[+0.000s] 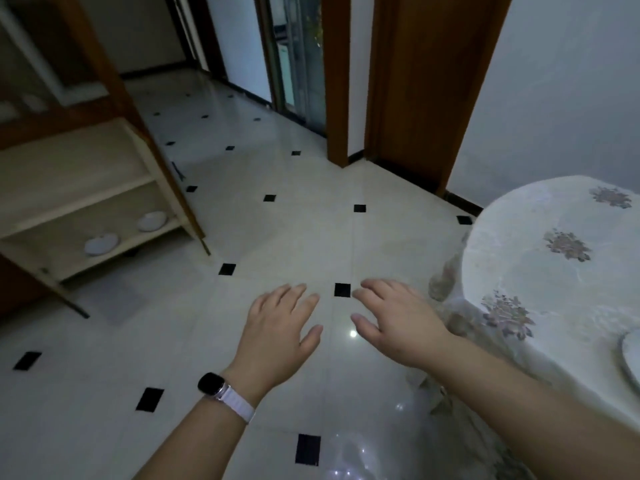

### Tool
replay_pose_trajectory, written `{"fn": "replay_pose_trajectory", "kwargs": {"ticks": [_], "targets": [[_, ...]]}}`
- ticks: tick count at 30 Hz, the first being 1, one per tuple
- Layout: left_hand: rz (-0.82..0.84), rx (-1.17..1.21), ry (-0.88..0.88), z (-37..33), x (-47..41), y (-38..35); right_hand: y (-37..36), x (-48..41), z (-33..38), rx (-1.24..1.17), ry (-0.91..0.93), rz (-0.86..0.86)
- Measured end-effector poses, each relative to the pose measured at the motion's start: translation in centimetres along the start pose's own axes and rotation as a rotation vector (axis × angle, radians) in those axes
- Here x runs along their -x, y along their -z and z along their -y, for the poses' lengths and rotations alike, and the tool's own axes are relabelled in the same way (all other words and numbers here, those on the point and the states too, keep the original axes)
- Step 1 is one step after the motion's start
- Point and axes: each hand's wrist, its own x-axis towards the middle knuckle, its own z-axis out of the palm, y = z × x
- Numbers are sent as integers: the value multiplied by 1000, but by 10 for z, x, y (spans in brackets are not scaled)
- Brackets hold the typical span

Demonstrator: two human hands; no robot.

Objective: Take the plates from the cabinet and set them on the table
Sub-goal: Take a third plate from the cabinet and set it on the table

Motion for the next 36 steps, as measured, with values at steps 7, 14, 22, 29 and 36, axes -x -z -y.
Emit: {"fn": "replay_pose_trajectory", "kwargs": {"ticks": [7,14,22,29,36], "targets": [[-108,13,176,69,24,13,-17,-67,43,30,196,5],[-120,-58,363,132,22,12,-47,-158,64,-28,392,58],[-82,-143,557,191,-47,11,-48,-298,70,-66,603,44],[-90,-154,670,230,-125,20,-34,-409,70,-58,689,82],[-80,-206,730,282,-135,25,-49,-471,112,-87,770,107]]}}
